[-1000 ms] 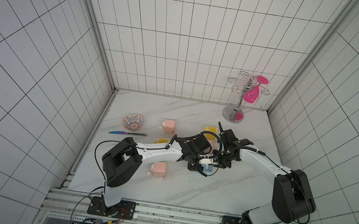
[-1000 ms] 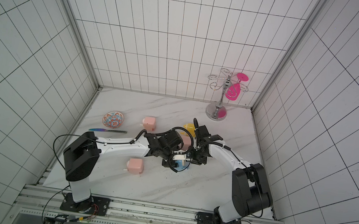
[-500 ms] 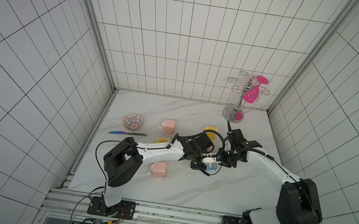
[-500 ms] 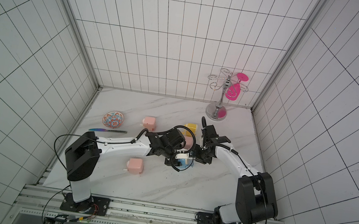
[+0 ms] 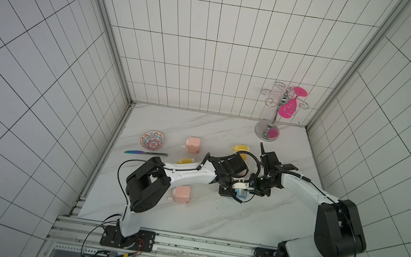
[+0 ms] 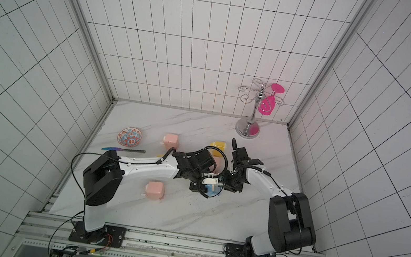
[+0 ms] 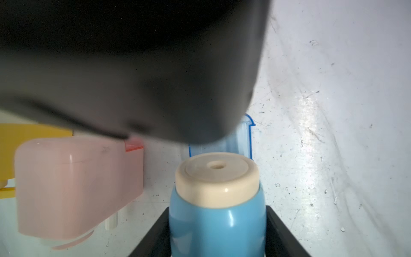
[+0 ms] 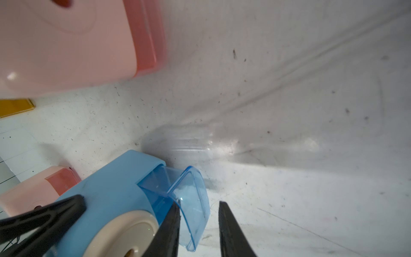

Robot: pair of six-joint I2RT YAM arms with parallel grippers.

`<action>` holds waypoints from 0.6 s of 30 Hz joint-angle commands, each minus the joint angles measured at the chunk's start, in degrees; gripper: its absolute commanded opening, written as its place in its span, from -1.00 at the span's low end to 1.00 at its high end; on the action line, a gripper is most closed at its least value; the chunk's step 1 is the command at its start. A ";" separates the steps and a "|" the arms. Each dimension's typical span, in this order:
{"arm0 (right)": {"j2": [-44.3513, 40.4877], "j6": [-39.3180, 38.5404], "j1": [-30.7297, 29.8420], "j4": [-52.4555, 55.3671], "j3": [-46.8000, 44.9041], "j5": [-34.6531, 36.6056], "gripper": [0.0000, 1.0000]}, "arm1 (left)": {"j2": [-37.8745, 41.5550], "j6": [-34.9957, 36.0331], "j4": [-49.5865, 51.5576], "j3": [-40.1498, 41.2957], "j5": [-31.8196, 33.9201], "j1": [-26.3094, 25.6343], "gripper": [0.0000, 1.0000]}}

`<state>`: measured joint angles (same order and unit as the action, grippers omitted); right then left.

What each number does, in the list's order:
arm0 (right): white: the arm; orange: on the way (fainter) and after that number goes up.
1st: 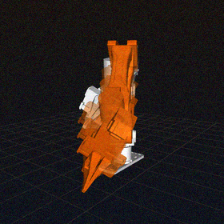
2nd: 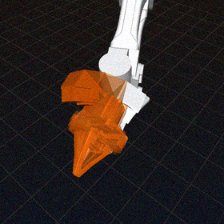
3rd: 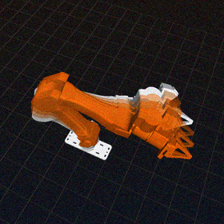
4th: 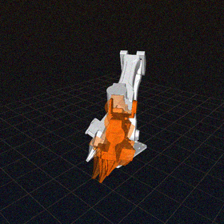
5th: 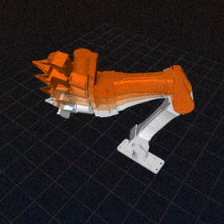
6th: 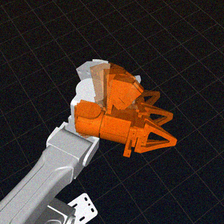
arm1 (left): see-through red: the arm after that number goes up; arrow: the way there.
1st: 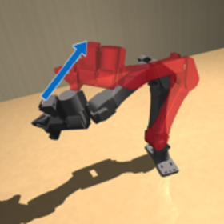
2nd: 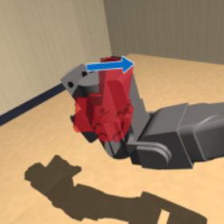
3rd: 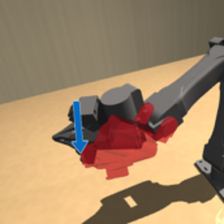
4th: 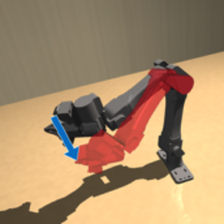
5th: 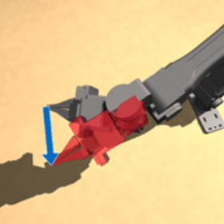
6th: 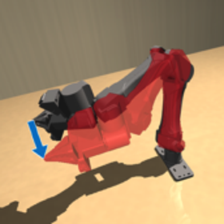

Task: Put the tray back into the pencil sharpener
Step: Close the container of the pencil sharpener.

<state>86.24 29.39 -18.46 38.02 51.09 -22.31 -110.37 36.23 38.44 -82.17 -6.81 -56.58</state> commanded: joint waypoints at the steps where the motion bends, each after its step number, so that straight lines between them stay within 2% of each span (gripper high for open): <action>1: -0.35 1.24 -0.88 -2.61 -0.95 -7.18 -0.38 | -3.91 -0.36 6.33 -0.39 3.67 -0.40 0.09; 7: -0.28 2.20 -0.83 -4.25 -1.39 -9.46 -0.36 | -4.48 -0.74 6.92 -0.89 4.25 -0.46 0.09; 18: -2.61 2.60 1.61 -4.49 -1.82 -8.43 -0.33 | -5.08 -0.46 7.66 -0.99 4.19 -0.38 0.09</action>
<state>86.59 31.27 -17.82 34.87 49.65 -25.96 -111.79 35.40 39.86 -84.23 -4.89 -56.95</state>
